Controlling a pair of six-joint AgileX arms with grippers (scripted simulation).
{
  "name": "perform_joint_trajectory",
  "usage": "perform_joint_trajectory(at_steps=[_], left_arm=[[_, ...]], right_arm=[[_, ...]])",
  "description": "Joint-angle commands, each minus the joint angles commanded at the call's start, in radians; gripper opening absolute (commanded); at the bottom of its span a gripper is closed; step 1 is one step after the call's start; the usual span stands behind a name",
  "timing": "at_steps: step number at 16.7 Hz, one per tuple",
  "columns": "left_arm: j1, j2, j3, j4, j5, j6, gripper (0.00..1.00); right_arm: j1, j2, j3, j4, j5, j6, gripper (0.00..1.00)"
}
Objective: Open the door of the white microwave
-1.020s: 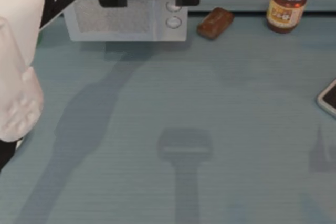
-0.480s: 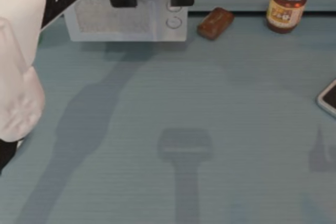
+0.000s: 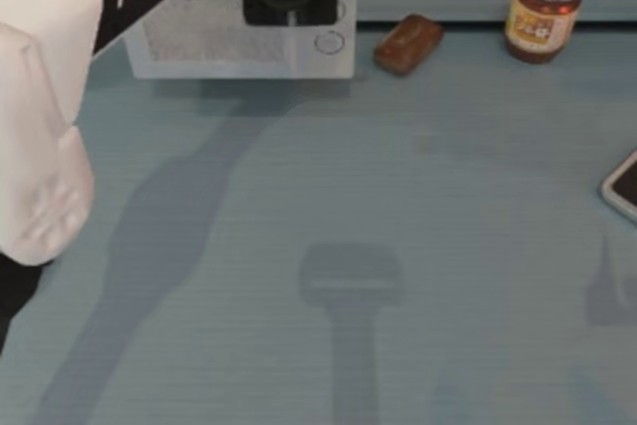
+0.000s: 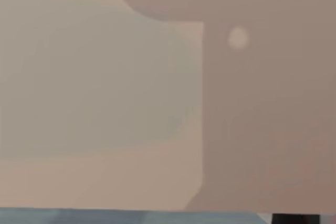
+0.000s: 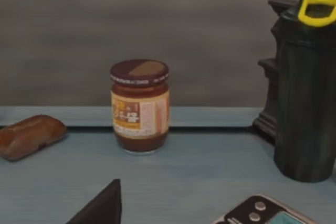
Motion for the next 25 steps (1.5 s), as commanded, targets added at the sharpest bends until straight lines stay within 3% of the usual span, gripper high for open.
perform_joint_trajectory(at_steps=[6,15,25], left_arm=[[0.0,0.0,0.0,0.0,0.0,0.0,0.0],[-0.028,-0.134,-0.229,0.087,-0.014,-0.026,0.0],[-0.028,-0.137,-0.233,0.089,-0.014,-0.027,0.0]], right_arm=[[0.0,0.0,0.0,0.0,0.0,0.0,1.0],[0.0,0.0,0.0,0.0,0.0,0.0,1.0],[0.0,0.0,0.0,0.0,0.0,0.0,1.0]])
